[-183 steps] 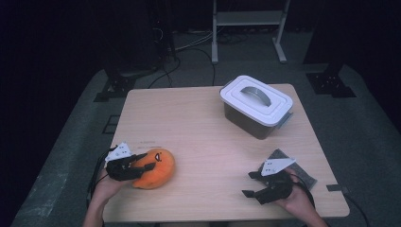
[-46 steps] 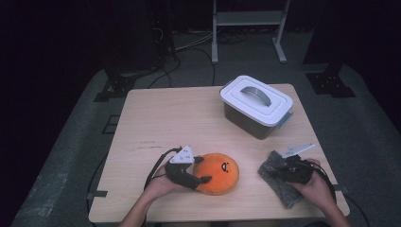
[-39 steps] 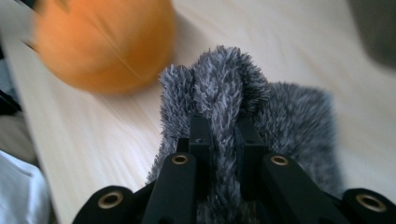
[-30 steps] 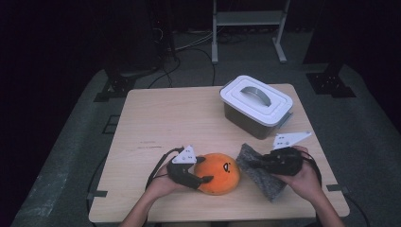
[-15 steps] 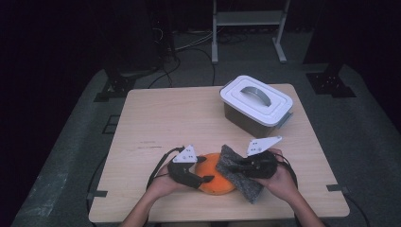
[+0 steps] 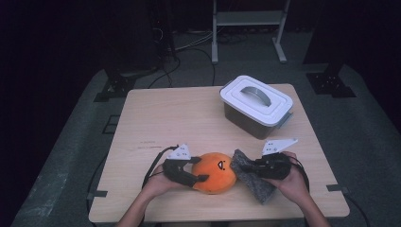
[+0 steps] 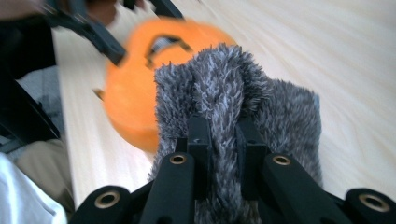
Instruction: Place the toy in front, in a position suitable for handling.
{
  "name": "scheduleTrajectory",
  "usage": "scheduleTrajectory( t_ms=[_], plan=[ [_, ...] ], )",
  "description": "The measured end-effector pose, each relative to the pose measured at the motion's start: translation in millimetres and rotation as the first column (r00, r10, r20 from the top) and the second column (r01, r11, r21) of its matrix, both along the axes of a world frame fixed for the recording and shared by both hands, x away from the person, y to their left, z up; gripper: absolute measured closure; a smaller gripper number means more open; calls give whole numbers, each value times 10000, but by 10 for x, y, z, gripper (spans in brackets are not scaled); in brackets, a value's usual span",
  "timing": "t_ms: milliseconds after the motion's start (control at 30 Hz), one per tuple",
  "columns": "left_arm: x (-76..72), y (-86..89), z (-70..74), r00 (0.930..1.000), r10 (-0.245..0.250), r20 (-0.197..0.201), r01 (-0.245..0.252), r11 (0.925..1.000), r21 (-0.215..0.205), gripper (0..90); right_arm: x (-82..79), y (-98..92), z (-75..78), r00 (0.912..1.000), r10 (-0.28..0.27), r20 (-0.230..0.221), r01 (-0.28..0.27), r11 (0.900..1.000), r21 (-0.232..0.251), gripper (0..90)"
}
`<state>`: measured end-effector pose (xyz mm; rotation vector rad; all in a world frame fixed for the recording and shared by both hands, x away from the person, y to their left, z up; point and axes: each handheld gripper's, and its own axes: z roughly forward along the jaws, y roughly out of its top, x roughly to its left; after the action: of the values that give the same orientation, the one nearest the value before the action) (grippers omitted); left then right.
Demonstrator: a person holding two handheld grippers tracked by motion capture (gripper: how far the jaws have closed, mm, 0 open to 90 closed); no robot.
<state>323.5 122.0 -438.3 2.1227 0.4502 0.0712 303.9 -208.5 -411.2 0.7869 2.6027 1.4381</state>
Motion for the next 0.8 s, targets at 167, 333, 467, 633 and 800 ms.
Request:
scheduleTrajectory(
  t_ms=[167, 333, 467, 633, 800],
  plan=[
    [17, 5, -25, 9997, 246, -33, -247, 9997, -83, 273, -143, 221, 68, 9958, 728, 547, -720, 9973, -165, 785],
    [29, 15, -19, 10000, 59, -41, -60, 9995, -310, 270, -92, 240, -17, 9966, 707, 433, -687, 9965, -476, 785],
    [42, 56, 17, 9984, -563, 9, 562, 9969, -558, 226, -24, 144, -68, 9993, 328, 201, -320, 9986, -418, 786],
    [11, 46, 27, 9960, -866, 215, 874, 9955, -359, 235, 31, 63, -100, 9998, -174, 78, 178, 9980, -608, 786],
    [32, -8, 23, 9993, -158, 342, 168, 9995, -268, 320, -78, 117, 53, 9981, 104, 600, -93, 9998, -181, 789]
  ],
)
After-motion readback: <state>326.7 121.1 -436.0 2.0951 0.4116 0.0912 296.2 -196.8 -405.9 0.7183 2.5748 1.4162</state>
